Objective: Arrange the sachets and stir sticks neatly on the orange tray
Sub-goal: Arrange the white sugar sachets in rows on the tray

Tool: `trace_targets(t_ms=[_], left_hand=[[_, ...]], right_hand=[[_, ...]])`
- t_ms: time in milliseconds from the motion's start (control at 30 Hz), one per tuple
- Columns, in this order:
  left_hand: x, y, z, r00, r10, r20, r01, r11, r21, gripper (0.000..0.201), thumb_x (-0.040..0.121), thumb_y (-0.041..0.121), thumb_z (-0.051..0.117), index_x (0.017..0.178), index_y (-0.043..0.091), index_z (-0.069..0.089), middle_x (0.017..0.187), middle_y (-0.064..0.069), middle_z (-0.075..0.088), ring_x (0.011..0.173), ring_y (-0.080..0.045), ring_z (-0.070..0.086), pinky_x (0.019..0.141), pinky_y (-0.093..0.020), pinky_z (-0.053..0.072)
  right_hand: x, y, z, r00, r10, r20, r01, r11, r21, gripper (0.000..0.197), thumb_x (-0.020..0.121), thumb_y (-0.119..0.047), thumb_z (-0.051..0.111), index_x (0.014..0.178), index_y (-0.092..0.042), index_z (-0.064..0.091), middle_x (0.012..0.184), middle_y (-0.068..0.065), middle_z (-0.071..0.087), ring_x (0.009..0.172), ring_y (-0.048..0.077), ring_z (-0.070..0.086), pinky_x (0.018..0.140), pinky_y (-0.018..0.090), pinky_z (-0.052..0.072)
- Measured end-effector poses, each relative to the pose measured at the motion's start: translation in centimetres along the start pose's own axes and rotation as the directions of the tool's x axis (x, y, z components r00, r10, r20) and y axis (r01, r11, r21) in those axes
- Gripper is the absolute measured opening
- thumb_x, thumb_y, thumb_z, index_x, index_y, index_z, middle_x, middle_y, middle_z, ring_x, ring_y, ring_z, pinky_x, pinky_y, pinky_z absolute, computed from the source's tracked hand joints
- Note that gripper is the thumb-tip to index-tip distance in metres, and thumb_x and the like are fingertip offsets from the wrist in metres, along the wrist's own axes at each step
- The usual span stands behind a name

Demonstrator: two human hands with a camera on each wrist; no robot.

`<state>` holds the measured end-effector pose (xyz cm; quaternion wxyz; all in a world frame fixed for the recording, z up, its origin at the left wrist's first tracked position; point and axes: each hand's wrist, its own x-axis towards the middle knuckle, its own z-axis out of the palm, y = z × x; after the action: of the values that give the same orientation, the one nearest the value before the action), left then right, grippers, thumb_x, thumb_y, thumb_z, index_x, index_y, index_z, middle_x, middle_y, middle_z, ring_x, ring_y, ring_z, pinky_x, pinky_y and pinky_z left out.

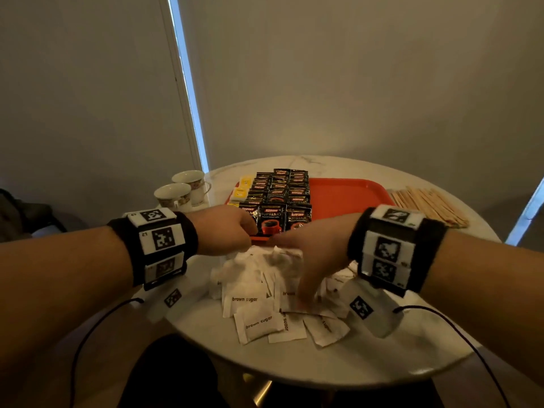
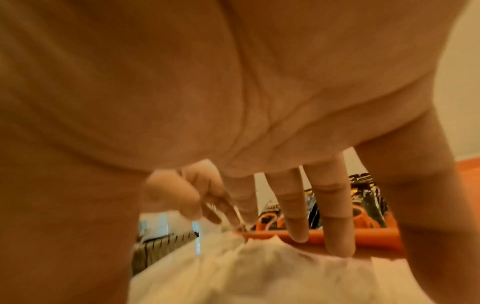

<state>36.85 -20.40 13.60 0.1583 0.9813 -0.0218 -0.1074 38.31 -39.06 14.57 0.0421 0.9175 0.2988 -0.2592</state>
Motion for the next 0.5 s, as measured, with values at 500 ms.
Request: trace_targets(t_ms=[500], left_hand=[[2.7, -0.4, -0.2, 0.985, -0.056, -0.162, -0.09, 0.637, -0.766, 0.01, 0.095, 0.015, 0.067, 0.102, 0.014, 0.074, 0.108, -0.012, 0.074, 0.1, -0.028, 0.071, 0.1, -0.053, 0.057]], right_hand=[[2.4, 3.1, -1.0, 0.961, 0.01, -0.276, 0.095, 0.926, 0.365, 0.035, 0.081, -0.037, 0.084, 0.108, -0.029, 0.063, 0.1, -0.006, 0.072, 0.085, 0.013, 0.071, 0.069, 0.028, 0.062]])
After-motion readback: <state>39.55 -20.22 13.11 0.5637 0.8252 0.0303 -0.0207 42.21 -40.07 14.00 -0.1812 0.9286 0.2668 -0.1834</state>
